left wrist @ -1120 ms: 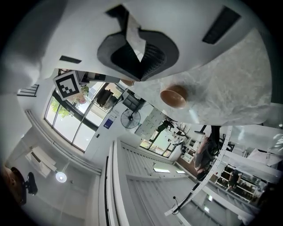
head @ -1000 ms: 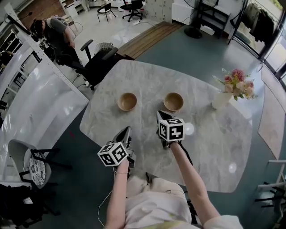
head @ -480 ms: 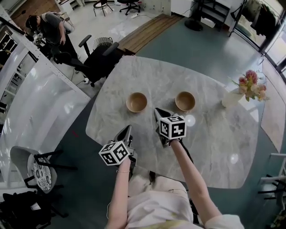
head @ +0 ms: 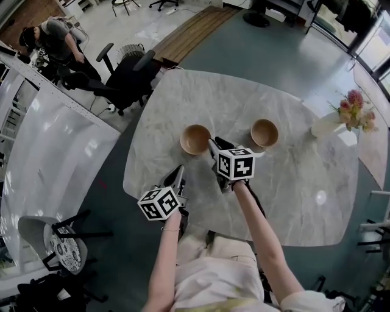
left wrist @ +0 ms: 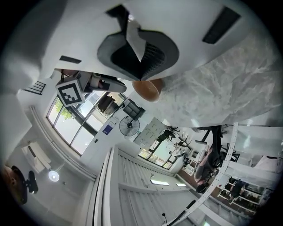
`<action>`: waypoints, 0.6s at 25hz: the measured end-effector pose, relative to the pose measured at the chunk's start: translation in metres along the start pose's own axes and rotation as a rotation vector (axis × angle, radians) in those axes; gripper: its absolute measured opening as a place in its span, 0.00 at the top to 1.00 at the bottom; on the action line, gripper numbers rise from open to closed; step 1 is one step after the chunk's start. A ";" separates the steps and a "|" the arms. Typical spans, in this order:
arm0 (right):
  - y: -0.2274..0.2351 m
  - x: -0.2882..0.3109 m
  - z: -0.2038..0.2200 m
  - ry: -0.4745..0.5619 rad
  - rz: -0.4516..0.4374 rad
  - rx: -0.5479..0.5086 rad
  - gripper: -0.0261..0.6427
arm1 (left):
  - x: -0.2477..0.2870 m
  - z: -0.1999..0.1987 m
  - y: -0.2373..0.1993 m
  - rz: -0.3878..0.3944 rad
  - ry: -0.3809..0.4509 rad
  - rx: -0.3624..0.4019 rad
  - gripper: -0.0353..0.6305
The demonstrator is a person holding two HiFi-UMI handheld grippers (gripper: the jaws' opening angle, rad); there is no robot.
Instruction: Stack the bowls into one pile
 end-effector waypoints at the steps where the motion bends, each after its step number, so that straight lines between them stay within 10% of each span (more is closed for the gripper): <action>1: 0.000 0.004 0.000 -0.002 0.005 0.006 0.83 | 0.002 -0.002 -0.002 0.005 -0.006 0.001 0.95; 15: 0.014 0.045 0.010 -0.057 0.102 0.087 0.72 | 0.022 -0.006 -0.026 0.038 -0.064 -0.017 0.95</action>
Point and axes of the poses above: the fingertips, and each gripper's own axes: x forward along the fingers, y to its right, z out of its underside, the point moved 1 cm from there along -x, backward along the fingers
